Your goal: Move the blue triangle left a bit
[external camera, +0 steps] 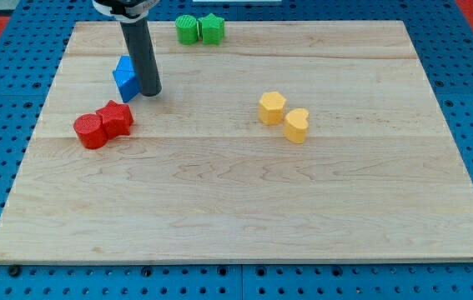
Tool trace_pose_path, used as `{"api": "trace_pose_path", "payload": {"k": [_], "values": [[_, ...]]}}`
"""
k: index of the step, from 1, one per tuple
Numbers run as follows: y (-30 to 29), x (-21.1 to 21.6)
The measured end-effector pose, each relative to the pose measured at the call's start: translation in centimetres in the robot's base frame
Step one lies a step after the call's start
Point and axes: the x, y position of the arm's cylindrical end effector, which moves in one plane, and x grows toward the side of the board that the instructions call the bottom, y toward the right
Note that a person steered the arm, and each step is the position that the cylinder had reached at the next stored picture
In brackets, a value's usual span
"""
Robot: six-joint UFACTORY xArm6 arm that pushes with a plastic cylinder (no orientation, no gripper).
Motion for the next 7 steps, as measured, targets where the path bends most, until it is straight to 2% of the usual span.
{"api": "trace_pose_path", "payload": {"k": [4,5,6,7], "values": [[-1.0,-0.6],[0.3,-0.3],[2.6,-2.0],[-2.1,1.0]]}}
